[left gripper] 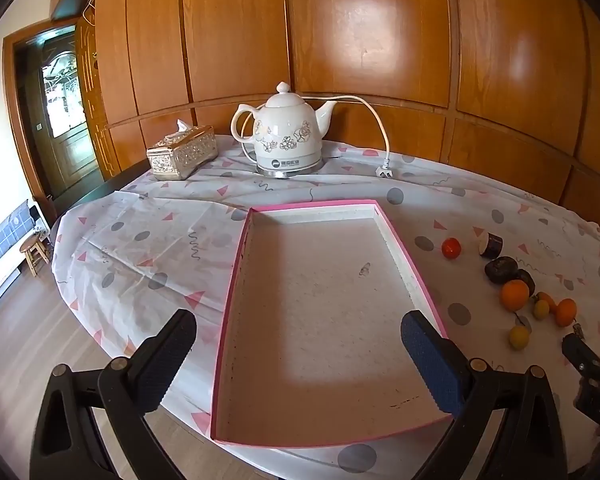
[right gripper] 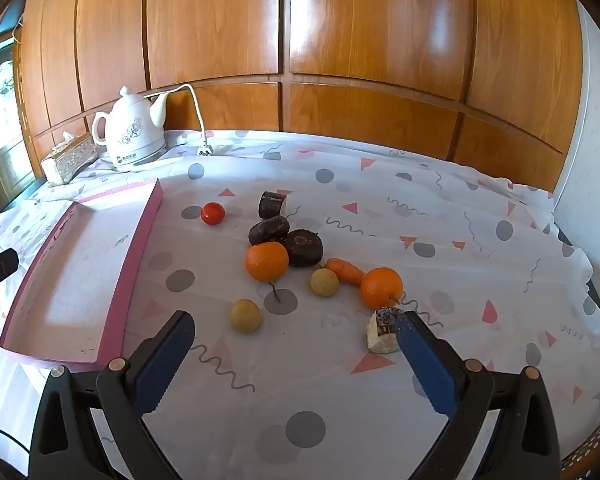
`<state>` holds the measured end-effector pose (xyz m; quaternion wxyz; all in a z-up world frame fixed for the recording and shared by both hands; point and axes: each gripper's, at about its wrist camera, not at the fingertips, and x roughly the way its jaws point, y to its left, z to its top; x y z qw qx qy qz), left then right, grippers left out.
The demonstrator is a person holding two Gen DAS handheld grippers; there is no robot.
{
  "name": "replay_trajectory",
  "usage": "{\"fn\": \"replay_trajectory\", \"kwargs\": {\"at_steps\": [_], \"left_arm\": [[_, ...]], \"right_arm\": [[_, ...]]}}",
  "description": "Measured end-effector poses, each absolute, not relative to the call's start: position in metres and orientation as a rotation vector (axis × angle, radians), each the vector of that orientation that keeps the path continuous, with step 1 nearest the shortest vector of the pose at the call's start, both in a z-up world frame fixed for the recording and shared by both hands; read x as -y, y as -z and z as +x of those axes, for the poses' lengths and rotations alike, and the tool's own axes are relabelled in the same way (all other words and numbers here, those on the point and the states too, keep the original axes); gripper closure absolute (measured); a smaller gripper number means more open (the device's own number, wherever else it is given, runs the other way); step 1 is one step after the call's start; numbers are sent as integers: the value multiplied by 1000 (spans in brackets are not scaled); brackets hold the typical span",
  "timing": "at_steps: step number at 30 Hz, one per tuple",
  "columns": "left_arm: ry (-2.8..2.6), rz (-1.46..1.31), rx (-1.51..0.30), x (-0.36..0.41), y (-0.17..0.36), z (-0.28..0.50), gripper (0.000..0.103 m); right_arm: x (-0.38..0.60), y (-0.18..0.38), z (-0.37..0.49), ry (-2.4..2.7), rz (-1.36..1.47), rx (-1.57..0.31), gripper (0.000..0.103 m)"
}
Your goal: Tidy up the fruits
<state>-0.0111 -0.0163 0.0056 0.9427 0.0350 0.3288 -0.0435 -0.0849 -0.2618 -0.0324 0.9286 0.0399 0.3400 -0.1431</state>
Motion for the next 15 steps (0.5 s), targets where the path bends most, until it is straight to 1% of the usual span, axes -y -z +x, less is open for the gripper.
{"fn": "replay_trajectory", "kwargs": {"at_steps": [15], "left_arm": [[91, 51, -679, 14, -6, -11, 0]], "right_arm": [[260, 26, -89, 309, 50, -686, 1]]}}
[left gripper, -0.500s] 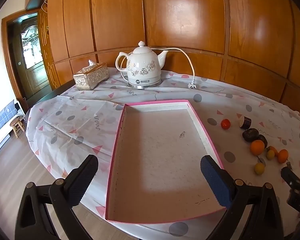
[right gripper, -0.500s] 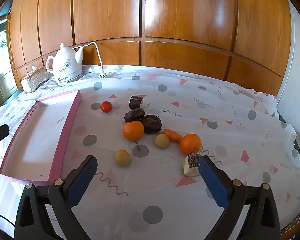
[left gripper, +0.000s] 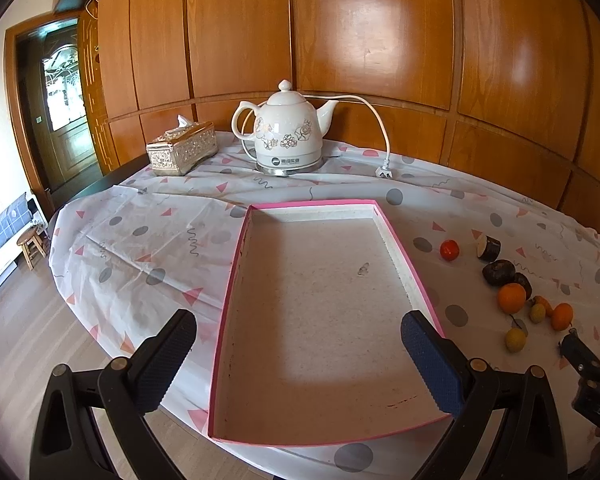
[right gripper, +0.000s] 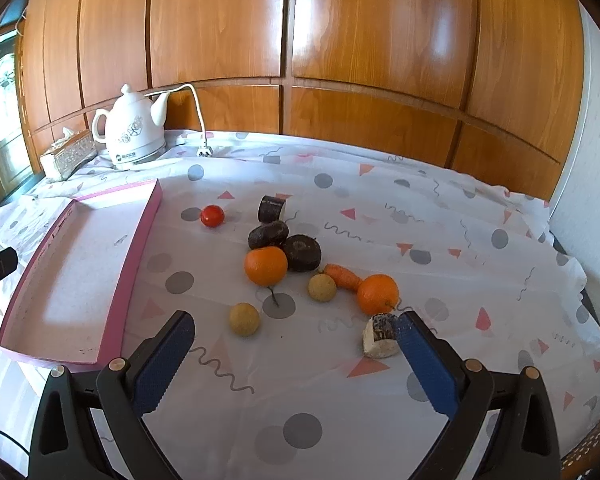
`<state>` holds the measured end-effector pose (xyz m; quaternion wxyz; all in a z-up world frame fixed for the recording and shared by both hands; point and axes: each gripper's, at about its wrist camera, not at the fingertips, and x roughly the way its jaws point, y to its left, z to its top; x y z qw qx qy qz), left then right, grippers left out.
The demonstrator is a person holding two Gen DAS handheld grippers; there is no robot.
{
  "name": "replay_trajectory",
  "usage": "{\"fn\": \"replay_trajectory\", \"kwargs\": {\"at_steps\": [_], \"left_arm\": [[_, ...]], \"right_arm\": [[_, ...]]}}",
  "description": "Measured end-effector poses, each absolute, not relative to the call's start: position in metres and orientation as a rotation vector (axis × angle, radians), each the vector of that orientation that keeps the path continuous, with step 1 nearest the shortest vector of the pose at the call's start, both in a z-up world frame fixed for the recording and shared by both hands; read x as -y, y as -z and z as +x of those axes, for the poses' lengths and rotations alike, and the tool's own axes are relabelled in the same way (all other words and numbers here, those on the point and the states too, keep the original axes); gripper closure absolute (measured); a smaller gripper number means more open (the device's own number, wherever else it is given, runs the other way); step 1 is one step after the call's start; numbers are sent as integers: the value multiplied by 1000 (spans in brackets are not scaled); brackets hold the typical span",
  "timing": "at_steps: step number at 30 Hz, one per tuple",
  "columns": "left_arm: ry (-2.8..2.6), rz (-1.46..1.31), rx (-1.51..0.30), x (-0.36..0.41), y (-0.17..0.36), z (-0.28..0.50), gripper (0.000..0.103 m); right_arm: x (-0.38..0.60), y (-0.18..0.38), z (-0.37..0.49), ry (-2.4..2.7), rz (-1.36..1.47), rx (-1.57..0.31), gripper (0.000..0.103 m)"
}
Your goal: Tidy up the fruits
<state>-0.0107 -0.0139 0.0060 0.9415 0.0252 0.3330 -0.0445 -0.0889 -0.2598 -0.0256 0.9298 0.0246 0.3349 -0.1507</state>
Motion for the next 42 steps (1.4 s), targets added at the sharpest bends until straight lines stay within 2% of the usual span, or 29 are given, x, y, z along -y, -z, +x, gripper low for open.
{"fn": "replay_trajectory", "kwargs": {"at_steps": [9, 28, 42], "left_arm": [[90, 64, -689, 20, -2, -12, 0], [120, 80, -697, 28, 0, -16, 0], [334, -65, -750, 32, 2, -18, 0]], "right_arm": [[253, 17, -91, 324, -4, -640, 1], [256, 23, -90, 330, -32, -680, 1], [312, 44, -98, 427, 109, -718, 1]]}}
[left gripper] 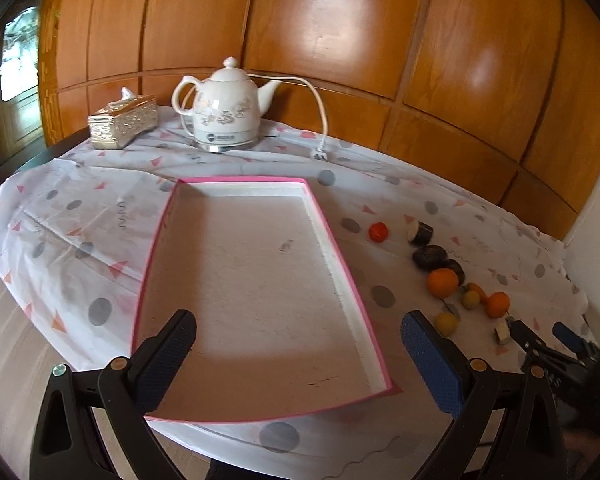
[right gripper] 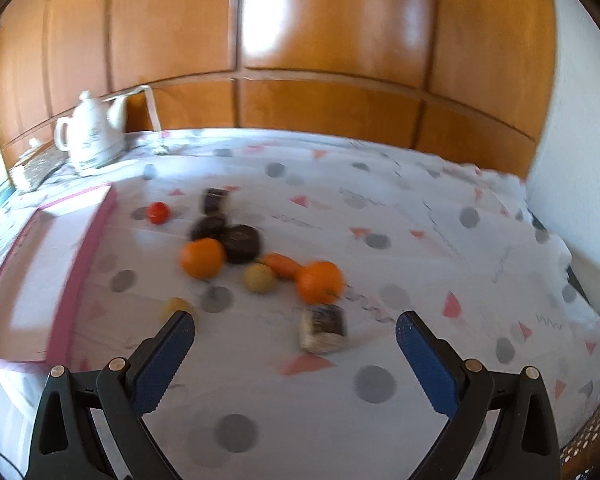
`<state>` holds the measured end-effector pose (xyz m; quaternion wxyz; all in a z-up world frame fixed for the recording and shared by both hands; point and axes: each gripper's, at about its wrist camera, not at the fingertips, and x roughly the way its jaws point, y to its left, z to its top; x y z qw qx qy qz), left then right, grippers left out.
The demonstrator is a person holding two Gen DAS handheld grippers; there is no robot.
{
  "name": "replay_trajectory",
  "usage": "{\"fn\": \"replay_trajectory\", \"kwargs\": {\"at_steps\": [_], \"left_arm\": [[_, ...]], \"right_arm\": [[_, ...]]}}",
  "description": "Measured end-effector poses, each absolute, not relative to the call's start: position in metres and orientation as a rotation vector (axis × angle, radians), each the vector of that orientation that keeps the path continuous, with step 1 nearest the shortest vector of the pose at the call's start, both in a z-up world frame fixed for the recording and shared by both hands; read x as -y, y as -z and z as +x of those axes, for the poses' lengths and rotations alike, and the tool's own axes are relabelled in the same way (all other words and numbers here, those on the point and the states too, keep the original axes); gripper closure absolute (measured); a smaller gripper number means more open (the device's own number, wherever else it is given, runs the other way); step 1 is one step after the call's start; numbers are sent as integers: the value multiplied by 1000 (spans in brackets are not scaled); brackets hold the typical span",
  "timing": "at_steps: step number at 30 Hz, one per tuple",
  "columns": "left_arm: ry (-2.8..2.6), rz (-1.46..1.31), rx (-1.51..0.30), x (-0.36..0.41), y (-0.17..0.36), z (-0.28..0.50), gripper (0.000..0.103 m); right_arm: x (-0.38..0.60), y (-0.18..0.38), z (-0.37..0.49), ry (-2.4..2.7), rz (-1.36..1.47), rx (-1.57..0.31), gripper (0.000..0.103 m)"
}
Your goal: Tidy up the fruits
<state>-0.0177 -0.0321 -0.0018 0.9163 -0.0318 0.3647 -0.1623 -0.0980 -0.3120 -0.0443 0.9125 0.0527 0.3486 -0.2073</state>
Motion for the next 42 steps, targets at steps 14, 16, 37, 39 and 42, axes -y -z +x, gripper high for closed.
{"fn": "replay_trajectory", "kwargs": {"at_steps": [14, 16, 37, 39, 42], "left_arm": [[438, 67, -785, 69, 2, -17, 0], [461, 88, -797, 76, 1, -15, 1], [713, 294, -894, 178, 18, -10, 29], [735, 292, -912, 184, 22, -10, 35], [756, 275, -942, 189, 26, -6, 36]], "right_arm": [[402, 70, -127, 651, 238, -751, 1], [413, 73, -131, 685, 245, -753, 1], [473, 109, -140, 780, 386, -753, 0], [473, 110, -140, 779, 387, -750, 0], [473, 110, -140, 778, 386, -748, 0]]}}
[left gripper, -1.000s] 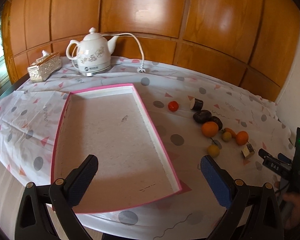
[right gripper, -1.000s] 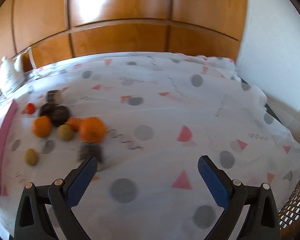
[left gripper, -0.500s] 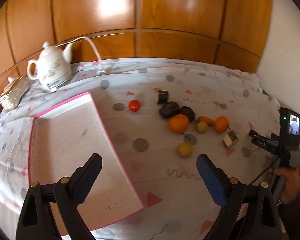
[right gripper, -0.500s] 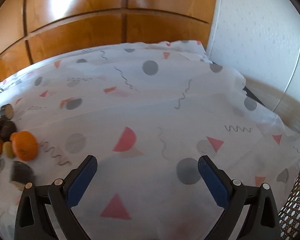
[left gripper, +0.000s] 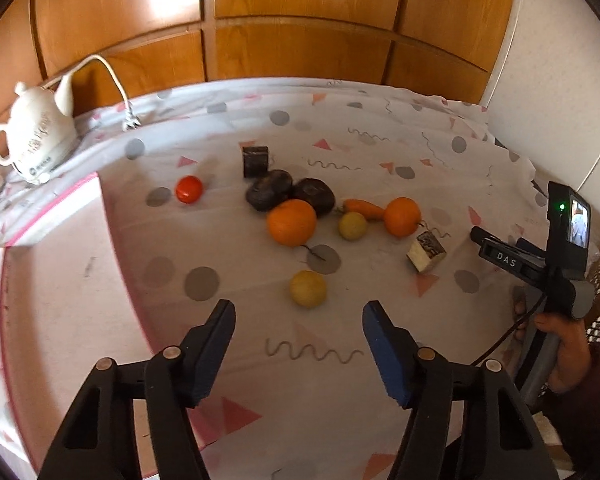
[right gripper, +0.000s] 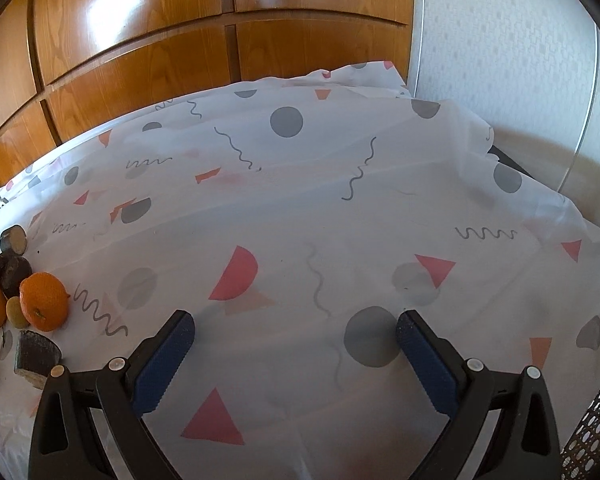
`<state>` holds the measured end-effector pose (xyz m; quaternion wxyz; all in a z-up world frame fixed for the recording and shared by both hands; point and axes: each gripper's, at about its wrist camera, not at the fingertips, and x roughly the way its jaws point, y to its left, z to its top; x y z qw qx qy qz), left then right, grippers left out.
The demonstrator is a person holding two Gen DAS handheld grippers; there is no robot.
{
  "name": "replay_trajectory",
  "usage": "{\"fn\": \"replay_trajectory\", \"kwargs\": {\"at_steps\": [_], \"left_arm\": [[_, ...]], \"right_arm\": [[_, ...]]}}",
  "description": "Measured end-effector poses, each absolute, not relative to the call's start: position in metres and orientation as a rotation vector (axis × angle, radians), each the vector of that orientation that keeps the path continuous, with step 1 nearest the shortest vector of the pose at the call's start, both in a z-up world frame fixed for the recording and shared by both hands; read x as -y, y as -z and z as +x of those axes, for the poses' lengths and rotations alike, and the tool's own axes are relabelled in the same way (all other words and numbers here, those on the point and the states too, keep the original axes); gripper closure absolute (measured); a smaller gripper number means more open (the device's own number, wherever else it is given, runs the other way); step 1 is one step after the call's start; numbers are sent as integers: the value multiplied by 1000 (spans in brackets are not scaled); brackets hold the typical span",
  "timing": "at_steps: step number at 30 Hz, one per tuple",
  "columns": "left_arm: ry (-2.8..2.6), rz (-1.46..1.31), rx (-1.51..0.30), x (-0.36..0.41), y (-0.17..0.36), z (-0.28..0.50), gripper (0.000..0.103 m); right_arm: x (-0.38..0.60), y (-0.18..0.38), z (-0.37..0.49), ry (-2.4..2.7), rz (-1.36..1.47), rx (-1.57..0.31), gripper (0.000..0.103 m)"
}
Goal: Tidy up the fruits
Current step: 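Reach the left gripper to the yellow round fruit and close on it, then carry the yellow fruit with the left gripper into the pink tray and release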
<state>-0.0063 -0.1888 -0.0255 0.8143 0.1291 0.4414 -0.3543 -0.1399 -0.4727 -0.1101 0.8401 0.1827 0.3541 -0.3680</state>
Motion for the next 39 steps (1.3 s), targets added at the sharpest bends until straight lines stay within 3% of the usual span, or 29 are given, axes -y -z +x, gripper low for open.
{"fn": "replay_trajectory", "kwargs": {"at_steps": [3, 6, 7, 13, 19, 25, 33, 39], "left_arm": [[764, 248, -966, 191, 29, -1, 36], [764, 244, -981, 194, 34, 2, 36], [759, 248, -980, 196, 36, 3, 36], [738, 267, -1001, 208, 50, 11, 37], [729, 283, -1051, 225, 73, 21, 61], [713, 286, -1002, 227, 77, 25, 76], [715, 166, -967, 197, 48, 29, 76], [616, 16, -915, 143, 17, 47, 76]], "right_arm": [[474, 109, -142, 771, 395, -740, 1], [477, 106, -158, 828, 445, -672, 17], [477, 106, -160, 842, 453, -659, 18], [488, 105, -171, 946, 522, -627, 18], [487, 109, -158, 983, 462, -692, 14], [485, 111, -159, 962, 456, -681, 9], [486, 111, -156, 961, 444, -686, 9], [488, 111, -151, 947, 437, -718, 2]]}}
